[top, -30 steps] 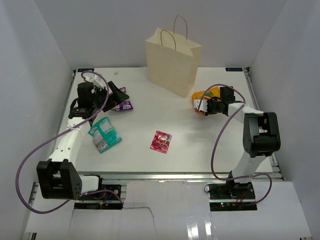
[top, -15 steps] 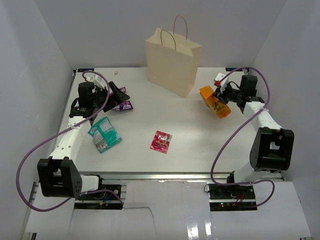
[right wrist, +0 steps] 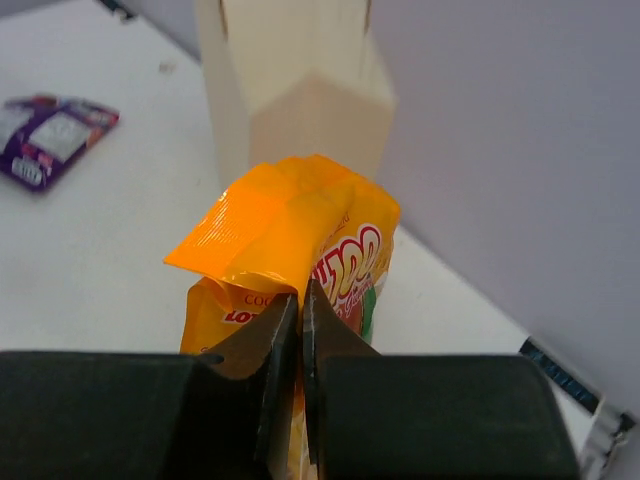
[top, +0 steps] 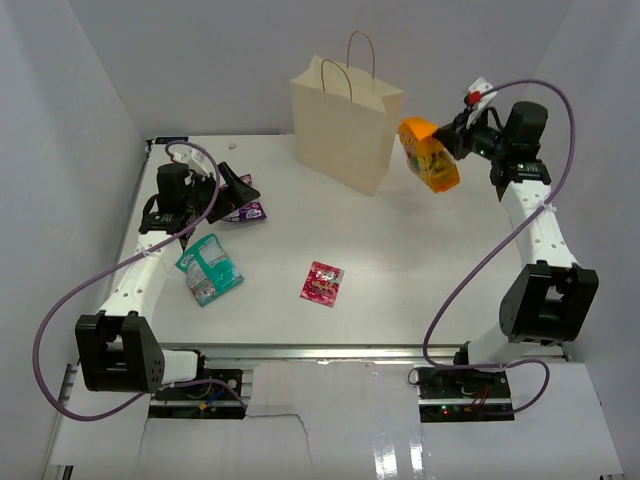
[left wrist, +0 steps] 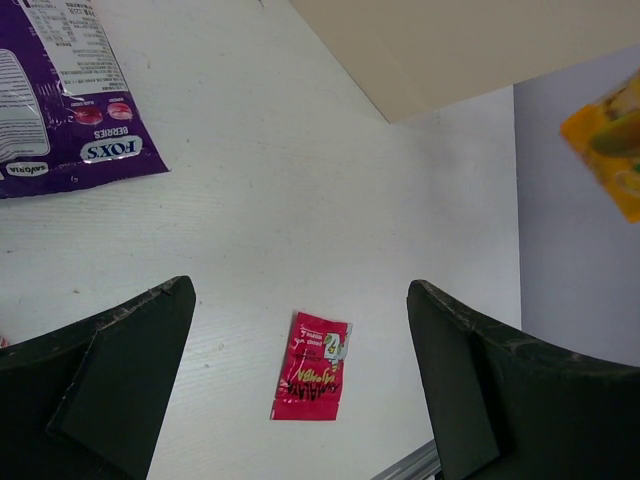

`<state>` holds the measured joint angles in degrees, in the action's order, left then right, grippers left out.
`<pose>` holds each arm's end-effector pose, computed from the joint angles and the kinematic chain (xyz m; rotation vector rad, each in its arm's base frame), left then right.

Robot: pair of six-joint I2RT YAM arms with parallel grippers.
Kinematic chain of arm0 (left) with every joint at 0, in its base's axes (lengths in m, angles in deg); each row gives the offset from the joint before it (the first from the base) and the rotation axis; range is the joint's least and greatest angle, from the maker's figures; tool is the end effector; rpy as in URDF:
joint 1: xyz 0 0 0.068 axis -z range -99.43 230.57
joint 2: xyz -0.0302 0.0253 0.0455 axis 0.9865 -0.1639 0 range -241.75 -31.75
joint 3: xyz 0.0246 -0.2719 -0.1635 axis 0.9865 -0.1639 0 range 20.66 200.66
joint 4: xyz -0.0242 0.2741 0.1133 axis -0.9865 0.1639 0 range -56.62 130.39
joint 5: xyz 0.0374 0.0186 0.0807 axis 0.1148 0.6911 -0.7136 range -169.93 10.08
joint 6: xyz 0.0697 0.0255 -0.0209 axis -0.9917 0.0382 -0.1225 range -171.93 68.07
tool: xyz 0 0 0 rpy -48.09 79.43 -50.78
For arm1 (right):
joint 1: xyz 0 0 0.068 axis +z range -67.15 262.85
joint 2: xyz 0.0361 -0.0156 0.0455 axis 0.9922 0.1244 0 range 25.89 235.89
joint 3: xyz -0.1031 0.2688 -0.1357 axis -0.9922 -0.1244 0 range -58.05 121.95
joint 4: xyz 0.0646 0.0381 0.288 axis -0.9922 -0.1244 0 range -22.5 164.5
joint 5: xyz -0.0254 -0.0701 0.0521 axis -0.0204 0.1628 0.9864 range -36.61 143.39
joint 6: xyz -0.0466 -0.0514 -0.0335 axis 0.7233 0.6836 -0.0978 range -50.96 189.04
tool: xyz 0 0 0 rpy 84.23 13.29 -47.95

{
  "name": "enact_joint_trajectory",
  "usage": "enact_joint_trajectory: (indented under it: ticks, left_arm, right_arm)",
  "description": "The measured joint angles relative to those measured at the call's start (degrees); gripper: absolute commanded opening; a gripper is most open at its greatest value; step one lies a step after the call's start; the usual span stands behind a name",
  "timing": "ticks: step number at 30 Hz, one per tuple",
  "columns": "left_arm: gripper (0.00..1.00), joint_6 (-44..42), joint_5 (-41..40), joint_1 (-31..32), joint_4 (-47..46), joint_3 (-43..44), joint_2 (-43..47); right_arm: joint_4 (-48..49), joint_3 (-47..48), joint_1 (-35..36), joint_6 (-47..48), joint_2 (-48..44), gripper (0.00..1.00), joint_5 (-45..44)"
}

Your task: Place the snacks into the paper bag

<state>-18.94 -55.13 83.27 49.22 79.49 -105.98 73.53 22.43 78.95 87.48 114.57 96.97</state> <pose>0.3370 -0.0434 0.3257 -0.3055 2.1491 -0.8224 0.4238 0.0163 0.4238 -0.7470 1.5268 0.3656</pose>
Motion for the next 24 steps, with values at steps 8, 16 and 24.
enact_joint_trajectory:
  ticks: [8,16,24]
  left_arm:
    - [0.98,0.1,0.2,0.0,-0.2,0.0,0.0]
    - [0.98,0.5,0.3,0.0,-0.8,0.0,0.0]
    - [0.98,0.5,0.3,0.0,-0.7,-0.3,0.9]
  right_arm:
    - [9.9,31.5,1.5,-14.4,11.2,0.08,1.7]
    - [18.4,50.7,9.4,-22.0,24.6,0.08,1.2]
    - [19.8,50.8,14.9,-17.3,31.8,0.08,-2.1]
